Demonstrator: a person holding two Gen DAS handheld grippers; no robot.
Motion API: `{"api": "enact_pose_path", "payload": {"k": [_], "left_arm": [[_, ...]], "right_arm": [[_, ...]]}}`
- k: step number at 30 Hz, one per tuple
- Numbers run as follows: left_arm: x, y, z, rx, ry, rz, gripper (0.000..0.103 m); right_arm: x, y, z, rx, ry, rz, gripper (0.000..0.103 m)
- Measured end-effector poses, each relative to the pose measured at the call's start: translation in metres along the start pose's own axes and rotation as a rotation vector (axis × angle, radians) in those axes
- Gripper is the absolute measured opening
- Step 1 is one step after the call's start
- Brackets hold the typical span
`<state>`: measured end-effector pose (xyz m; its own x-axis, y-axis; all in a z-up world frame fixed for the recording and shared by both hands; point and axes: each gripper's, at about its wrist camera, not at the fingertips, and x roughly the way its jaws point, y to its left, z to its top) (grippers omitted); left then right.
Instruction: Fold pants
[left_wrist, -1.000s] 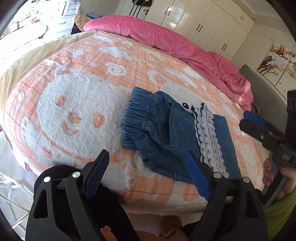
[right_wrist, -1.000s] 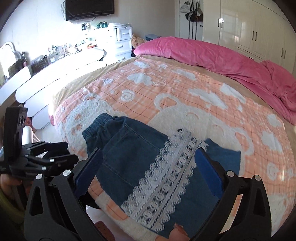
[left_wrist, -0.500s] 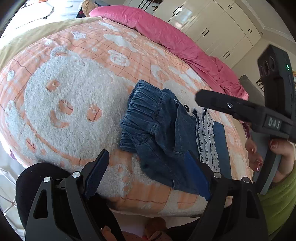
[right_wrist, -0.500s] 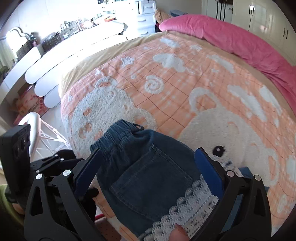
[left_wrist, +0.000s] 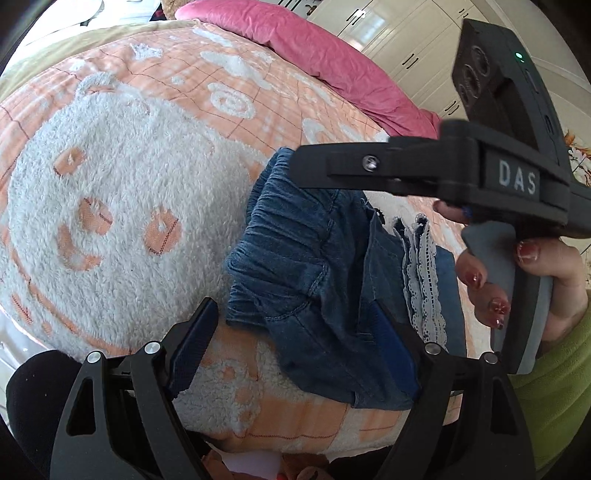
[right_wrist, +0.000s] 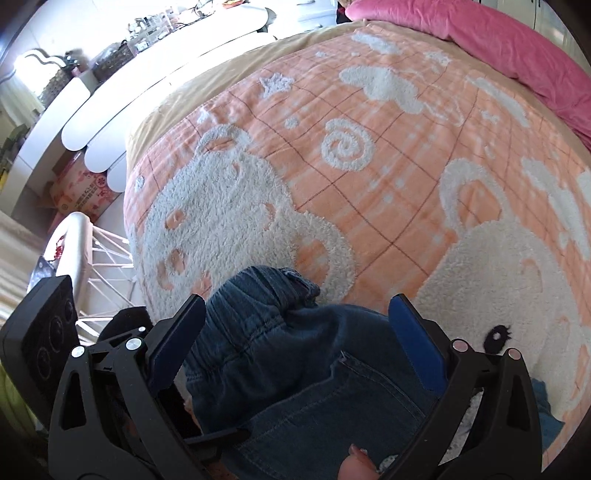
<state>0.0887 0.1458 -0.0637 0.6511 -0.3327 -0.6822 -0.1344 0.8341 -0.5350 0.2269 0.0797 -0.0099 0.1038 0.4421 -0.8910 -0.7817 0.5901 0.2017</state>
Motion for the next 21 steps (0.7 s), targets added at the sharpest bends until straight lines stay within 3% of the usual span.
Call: {"api": "enact_pose_path", "payload": {"k": [4,5,6,7,10,12,17,21], "left_arm": [[0.002,0.002,0.000,0.001,-0.004,-0.003,0.082],[0.003,0.002,0.000,0.006,-0.007,-0.002,0.082],[0.003,0.002,-0.001,0.006,-0.011,-0.004,0.082],[0.003,0.003,-0.001,0.004,-0.018,-0.009,0.083],[0.001,0.008,-0.004,-0.011,-0.040,-0.055,0.086],[-0.002,0.011,-0.005,-0.016,-0.052,-0.079,0.086],[-0.006,0.004,-0.005,-0.016,-0.051,-0.108,0.091],[-0.003,-0.010,-0.006,-0.034,0.002,-0.206,0.091]], "right_arm": [[0.014,0.008,0.004,-0.030,0.035,0.026,0.093],[0.020,0.009,0.004,-0.042,0.054,0.024,0.086],[0.030,0.011,0.002,-0.062,0.079,0.032,0.067],[0.038,0.013,-0.001,-0.079,0.099,0.041,0.057],[0.039,0.015,-0.010,-0.109,0.058,0.039,0.045],[0.021,0.002,-0.014,-0.049,0.002,0.099,0.032],[-0.027,-0.025,-0.030,0.039,-0.122,0.245,0.027],[-0.059,-0.035,-0.042,0.047,-0.180,0.273,0.027]]}}
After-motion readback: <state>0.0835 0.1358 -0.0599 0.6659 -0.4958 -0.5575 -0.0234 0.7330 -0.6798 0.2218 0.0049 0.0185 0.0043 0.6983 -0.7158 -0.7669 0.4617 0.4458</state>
